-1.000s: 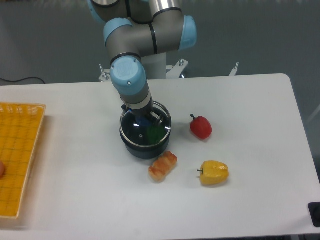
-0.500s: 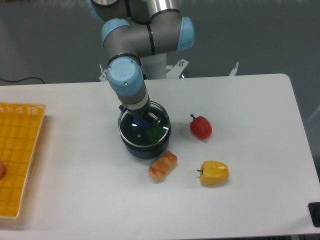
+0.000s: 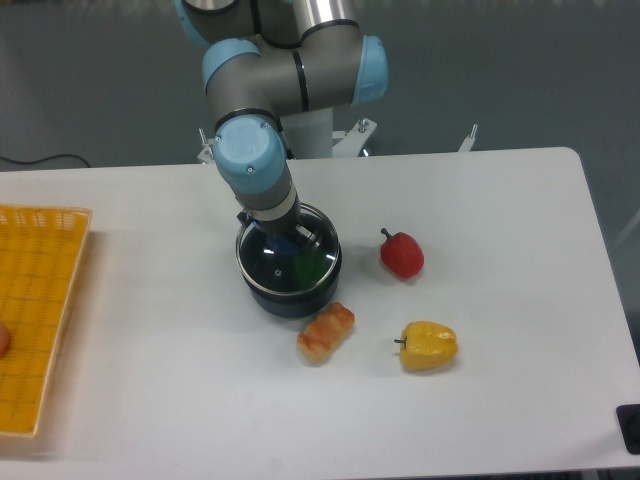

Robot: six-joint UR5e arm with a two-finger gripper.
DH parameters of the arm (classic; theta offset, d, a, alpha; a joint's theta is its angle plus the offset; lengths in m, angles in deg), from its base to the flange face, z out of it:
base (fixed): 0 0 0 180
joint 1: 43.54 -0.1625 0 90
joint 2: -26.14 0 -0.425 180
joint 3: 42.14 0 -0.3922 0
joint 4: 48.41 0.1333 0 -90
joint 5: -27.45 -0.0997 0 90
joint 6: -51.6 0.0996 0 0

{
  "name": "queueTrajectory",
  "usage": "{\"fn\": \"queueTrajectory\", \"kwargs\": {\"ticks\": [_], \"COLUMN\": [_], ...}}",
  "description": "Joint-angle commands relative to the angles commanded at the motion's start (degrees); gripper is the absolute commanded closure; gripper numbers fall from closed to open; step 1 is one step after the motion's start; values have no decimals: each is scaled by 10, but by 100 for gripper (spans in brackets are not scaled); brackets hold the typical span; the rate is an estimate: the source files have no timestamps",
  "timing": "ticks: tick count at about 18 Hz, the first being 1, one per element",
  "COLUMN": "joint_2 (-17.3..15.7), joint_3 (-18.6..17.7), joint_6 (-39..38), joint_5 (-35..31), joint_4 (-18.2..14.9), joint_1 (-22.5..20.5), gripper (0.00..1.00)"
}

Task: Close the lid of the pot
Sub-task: 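Press the glass lid down onto the saucepan rim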

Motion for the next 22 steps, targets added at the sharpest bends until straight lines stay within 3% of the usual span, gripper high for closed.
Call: {"fn": "queueTrajectory", "kwargs": {"ticks": [22], "joint_2": [12], "joint_3": [8], "joint_6": [0], "joint_5": [-1], "joint_4": [1], "joint_1": [0], "gripper": [55]}}
